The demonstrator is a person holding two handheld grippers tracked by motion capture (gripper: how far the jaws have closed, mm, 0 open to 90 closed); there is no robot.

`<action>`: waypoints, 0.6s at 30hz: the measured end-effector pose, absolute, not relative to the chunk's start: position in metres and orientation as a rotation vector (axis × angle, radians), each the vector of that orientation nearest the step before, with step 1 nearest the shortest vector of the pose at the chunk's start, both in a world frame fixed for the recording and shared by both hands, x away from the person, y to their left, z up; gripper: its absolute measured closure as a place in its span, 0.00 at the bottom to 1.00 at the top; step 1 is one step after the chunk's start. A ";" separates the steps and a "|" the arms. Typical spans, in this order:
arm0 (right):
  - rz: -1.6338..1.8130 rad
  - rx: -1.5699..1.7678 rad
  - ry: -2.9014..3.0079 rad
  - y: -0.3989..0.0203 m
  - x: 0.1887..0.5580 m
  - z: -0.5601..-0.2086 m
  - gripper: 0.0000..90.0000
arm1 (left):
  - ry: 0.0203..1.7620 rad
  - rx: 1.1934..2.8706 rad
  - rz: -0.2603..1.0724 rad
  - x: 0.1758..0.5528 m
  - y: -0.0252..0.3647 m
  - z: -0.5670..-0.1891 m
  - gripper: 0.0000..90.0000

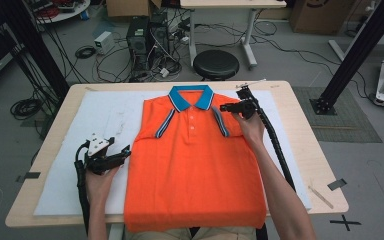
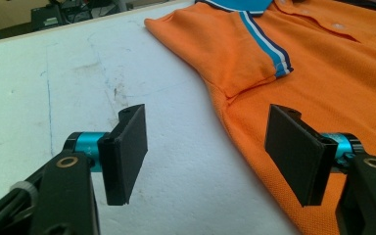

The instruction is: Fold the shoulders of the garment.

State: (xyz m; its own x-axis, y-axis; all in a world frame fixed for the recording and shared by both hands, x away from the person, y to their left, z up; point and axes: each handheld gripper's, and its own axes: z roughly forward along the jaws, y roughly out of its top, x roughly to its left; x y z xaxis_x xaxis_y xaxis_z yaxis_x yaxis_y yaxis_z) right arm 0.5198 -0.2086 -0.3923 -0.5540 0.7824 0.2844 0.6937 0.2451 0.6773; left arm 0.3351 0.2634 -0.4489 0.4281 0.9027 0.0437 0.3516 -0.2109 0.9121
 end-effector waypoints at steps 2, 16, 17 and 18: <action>1.187 1.423 2.391 -0.209 0.518 -0.392 0.66 | 1.083 1.771 0.757 0.335 0.264 -0.449 0.36; 1.052 1.489 2.326 -0.257 0.468 -0.411 0.60 | 1.134 1.763 0.759 0.337 0.264 -0.449 0.36; 1.039 1.476 2.327 -0.259 0.461 -0.413 0.58 | 1.139 1.758 0.760 0.337 0.264 -0.449 0.36; 1.042 1.442 2.309 -0.262 0.448 -0.414 0.53 | 1.140 1.758 0.758 0.337 0.264 -0.449 0.36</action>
